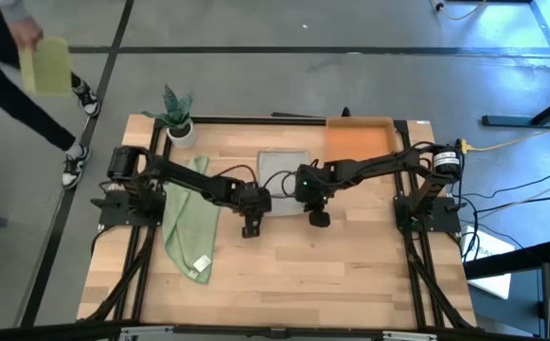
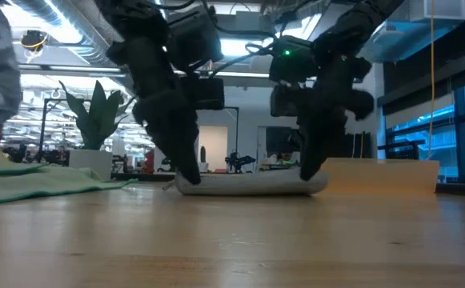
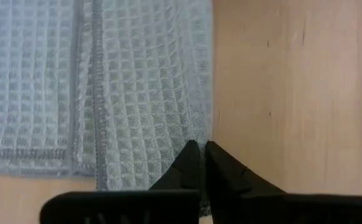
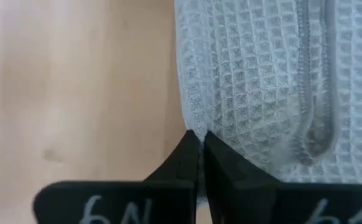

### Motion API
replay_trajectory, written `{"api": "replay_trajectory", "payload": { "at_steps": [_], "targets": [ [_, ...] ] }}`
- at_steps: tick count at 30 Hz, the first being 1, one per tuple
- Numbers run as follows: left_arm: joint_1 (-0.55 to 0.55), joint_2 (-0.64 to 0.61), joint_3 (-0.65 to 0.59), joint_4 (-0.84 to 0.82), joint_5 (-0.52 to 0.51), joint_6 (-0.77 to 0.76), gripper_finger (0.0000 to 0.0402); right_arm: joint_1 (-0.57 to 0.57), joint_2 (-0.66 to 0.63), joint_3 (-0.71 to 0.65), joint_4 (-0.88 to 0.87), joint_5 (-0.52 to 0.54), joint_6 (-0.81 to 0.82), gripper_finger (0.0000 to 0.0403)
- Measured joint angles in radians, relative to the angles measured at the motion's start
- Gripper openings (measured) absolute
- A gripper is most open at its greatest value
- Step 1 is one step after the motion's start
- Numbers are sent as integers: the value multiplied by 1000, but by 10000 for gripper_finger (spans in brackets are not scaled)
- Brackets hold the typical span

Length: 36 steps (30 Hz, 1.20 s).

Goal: Roll microfiber towels into tight, uniform cylinder then place into a basket
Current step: Roll the gray microfiber towel

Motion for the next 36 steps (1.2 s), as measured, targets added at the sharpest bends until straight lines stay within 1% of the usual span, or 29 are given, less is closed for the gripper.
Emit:
{"api": "replay_trajectory", "payload": {
  "at_steps": [5,11,17,20,22,29,31,36],
  "targets": [
    [55,0,49,-44,73,-2,0,-28,-1,47,-49,-77,100,12],
    [119,-1,101,-111,66,-76,0,-81,-1,58,-82,-90,262,12],
    [158,-2,104,-113,23,-105,0,-127,-1,59,-88,-90,304,12],
    [163,-2,104,-106,-38,-113,0,-152,-1,59,-88,-89,349,12],
    [169,-2,104,-103,-81,-133,0,-167,-1,60,-84,-78,374,12],
    [190,-2,104,-80,-130,-154,0,-201,-1,60,-77,-15,428,12],
    [195,-8,104,-77,-122,-156,0,-201,-2,60,-79,-22,426,12],
    [174,-15,106,-109,-25,-156,0,-179,-4,60,-94,-135,397,12]
  ]
}}
